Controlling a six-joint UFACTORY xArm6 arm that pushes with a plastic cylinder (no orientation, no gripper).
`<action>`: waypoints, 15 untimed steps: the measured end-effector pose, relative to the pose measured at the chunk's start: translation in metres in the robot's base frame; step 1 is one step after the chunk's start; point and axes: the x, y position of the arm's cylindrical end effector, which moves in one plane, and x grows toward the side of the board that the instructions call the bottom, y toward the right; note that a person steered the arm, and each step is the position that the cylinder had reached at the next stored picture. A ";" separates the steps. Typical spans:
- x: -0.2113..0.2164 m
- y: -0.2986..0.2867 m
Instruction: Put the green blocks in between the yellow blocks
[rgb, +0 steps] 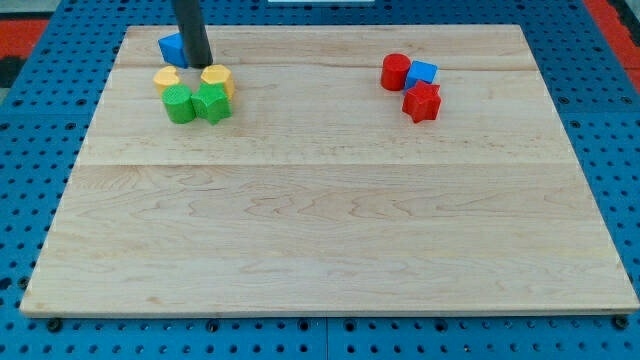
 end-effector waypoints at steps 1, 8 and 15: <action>0.008 0.032; 0.031 -0.050; 0.094 -0.002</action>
